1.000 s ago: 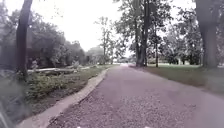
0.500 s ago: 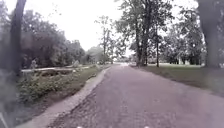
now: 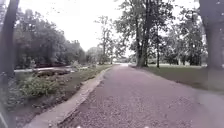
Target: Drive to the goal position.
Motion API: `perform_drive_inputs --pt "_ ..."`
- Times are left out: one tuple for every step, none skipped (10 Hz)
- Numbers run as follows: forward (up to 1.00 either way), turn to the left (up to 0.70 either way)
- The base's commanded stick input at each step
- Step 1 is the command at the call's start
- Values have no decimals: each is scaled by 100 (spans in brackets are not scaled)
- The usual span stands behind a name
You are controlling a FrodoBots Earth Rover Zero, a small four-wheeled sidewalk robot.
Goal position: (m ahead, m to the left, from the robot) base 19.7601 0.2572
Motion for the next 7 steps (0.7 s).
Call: perform_drive_inputs --pt "70 0" --pt "70 0" --pt "70 0" --pt "70 0" --pt "70 0" --pt "70 0" --pt "70 0"
